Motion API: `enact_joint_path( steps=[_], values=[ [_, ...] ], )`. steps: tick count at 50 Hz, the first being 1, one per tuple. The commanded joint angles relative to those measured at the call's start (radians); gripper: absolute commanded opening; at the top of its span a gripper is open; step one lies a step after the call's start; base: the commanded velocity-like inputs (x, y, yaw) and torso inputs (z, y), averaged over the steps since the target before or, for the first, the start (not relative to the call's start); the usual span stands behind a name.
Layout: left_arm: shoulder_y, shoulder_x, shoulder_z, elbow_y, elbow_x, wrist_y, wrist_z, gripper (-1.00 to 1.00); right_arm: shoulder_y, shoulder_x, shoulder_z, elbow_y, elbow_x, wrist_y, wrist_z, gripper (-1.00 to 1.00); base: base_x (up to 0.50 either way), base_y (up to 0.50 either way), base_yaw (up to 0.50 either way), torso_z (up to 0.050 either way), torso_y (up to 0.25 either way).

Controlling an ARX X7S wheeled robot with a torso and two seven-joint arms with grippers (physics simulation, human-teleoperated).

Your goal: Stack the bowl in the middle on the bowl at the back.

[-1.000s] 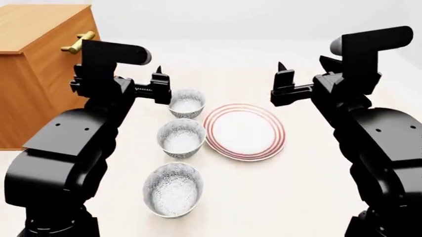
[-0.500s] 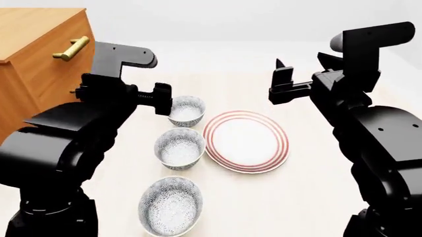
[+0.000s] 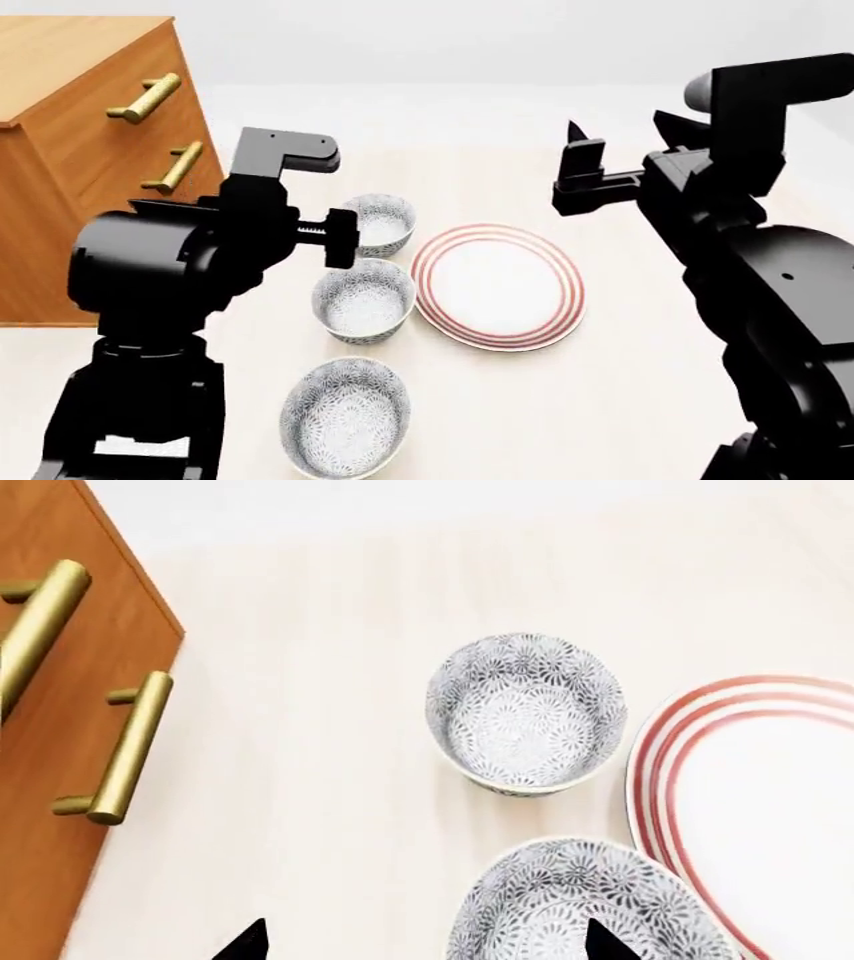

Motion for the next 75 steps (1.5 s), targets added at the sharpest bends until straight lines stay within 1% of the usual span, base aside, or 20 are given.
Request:
enact_joint_path(
  steps=[1,14,25,49,58,75],
  values=[
    [-0.012,0.033,-0.039,-0.137,0.012,0.035,-0.039,1.00,-0.015,0.005,0.010,-0.016,0.006,0.004,0.006,1.00,0.00,0.00,0.00,0.000,0.000],
    [-0.020,0.071,-0.122,-0.210,-0.003,0.034,-0.089,1.00,-0.021,0.009,0.017,-0.036,0.015,0.022,0.015,1.00,0.00,0.00,0.00,0.000,0.000],
    [-0.014,0.083,-0.153,-0.252,-0.016,0.046,-0.137,1.00,-0.032,0.009,0.021,-0.038,0.021,0.020,0.019,1.00,0.00,0.00,0.00,0.000,0.000],
    [-0.005,0.075,-0.137,-0.342,-0.047,0.111,-0.178,1.00,-0.040,0.009,0.017,-0.025,0.032,0.011,0.025,1.00,0.00,0.00,0.00,0.000,0.000],
    [-0.010,0.080,-0.162,-0.374,-0.068,0.120,-0.200,1.00,-0.041,0.009,0.016,-0.025,0.038,0.013,0.028,1.00,0.00,0.00,0.00,0.000,0.000],
    [0.021,0.089,-0.139,-0.398,-0.109,0.139,-0.225,1.00,-0.053,0.012,0.028,-0.031,0.050,0.020,0.033,1.00,0.00,0.00,0.00,0.000,0.000]
  ],
)
